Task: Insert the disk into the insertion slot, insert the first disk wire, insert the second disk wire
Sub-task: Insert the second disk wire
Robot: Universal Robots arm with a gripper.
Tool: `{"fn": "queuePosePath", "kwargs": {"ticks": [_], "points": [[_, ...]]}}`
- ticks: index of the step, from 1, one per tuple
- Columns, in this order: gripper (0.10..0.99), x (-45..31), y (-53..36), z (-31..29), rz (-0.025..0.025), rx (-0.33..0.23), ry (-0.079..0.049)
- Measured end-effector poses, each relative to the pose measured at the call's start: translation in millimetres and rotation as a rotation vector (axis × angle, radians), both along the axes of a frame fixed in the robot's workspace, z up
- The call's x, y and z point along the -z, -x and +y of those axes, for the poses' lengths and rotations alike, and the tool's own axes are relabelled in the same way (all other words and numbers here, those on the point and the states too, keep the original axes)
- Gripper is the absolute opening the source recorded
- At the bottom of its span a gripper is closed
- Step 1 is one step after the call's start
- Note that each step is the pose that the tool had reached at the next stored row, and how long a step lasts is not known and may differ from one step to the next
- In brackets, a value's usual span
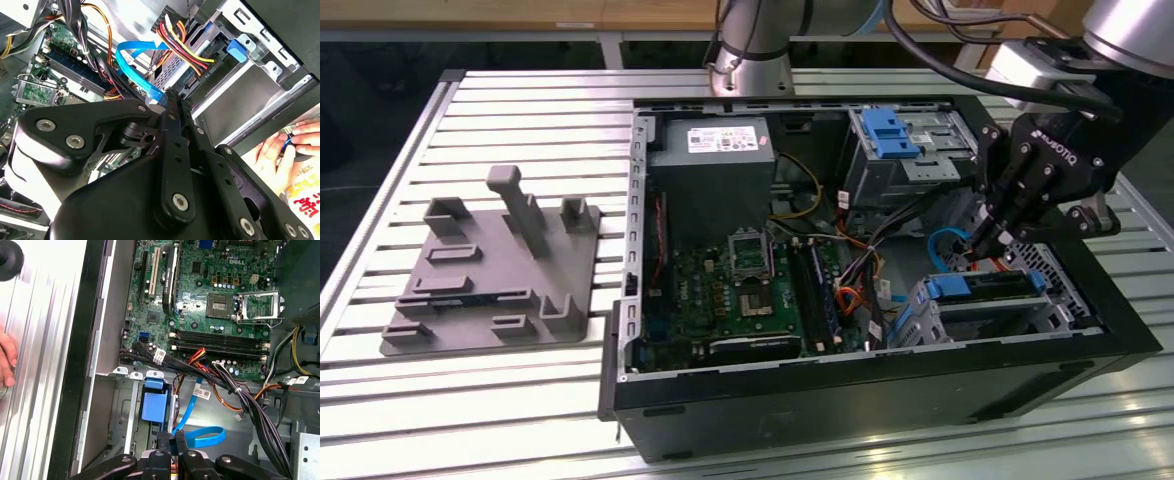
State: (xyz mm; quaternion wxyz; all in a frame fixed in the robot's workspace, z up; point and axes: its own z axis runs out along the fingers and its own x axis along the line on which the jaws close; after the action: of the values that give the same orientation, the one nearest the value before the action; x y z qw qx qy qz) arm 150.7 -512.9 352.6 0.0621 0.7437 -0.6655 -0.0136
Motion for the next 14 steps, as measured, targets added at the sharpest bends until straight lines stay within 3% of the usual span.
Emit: {"fn": "queuePosePath", "kwargs": {"ticks": [5, 7, 8, 10, 13, 14], "points": [[0.157, 0.1, 0.0, 0.0, 0.0, 0.011, 0.0], [0.157, 0.1, 0.0, 0.0, -0.0023, 0.033, 0.0], [0.157, 0.2, 0.0, 0.0, -0.006, 0.043, 0.0], [0.157, 0.2, 0.0, 0.0, -0.0184, 0.058, 0.0], [0.157, 0.3, 0.0, 0.0, -0.0472, 0.074, -0.001], [0.157, 0.3, 0.0, -0.1, -0.0538, 0.08, -0.001]]}}
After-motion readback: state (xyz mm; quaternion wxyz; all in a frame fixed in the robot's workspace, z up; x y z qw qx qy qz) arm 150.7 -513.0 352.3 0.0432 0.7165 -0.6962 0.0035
